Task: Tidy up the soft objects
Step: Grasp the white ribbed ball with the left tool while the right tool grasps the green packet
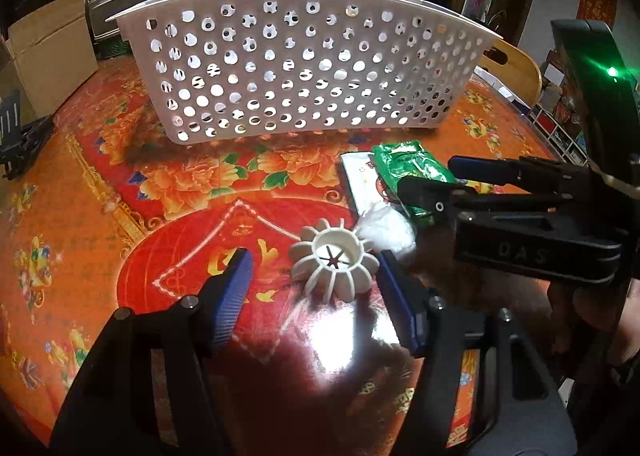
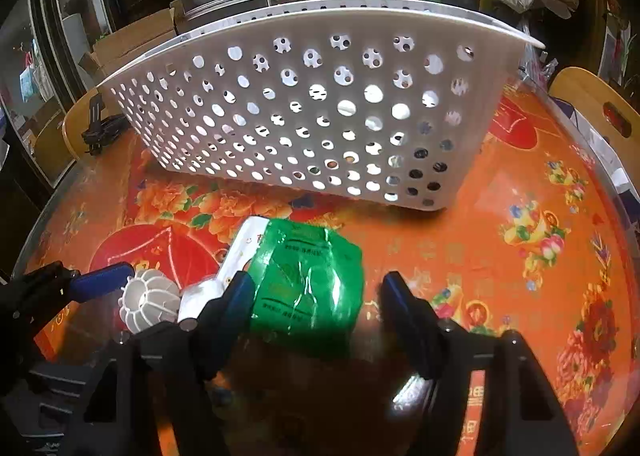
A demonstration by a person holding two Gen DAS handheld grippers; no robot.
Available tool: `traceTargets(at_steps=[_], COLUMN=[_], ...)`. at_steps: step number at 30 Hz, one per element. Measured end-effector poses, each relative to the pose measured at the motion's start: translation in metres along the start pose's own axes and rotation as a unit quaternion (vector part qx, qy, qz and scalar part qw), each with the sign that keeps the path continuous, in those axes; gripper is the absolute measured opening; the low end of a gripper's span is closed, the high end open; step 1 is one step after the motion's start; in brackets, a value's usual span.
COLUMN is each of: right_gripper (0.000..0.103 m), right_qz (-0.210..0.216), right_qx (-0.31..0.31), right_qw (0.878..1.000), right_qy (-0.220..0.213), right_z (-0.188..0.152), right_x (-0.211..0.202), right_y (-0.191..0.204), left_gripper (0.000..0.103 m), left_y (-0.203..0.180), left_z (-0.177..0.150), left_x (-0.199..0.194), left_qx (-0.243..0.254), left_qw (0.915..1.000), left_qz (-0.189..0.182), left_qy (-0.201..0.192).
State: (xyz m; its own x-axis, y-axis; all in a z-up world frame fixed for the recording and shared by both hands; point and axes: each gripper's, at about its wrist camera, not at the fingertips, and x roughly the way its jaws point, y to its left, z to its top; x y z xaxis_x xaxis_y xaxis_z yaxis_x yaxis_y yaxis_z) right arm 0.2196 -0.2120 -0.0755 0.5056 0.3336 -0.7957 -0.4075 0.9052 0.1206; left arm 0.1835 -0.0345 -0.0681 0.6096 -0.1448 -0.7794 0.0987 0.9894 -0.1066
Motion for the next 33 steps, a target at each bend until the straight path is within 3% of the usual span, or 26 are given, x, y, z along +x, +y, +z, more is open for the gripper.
traceTargets(at_steps=[5,11,33], right_gripper=[0.04,0.025,0.021], right_qz=[-0.002,0.003,0.018], right_qx=[-0.01,-0.02,-0.014], right_qw=[1.0,1.0,0.998], right_qy=[-0.003,-0.019,-0.059], right_z=[-0.001,-0.006,-0.016], right_x=[-0.002,-0.01,-0.053], right_y=[0.004,0.003,-0.001], left_gripper=[0.06,0.042,0.042], left_y=[0.001,-0.004,0.006], left_z=[-0.001,-0.002,-0.005], left_x=[-0.002,-0.005,-0.037], left_qx=[-0.001,0.004,-0.004], left_qw=[1.0,1.0,0.9994], left_qz=[0.002,-0.002,0.009], left_qy=[-0.002,-0.005,-0.034])
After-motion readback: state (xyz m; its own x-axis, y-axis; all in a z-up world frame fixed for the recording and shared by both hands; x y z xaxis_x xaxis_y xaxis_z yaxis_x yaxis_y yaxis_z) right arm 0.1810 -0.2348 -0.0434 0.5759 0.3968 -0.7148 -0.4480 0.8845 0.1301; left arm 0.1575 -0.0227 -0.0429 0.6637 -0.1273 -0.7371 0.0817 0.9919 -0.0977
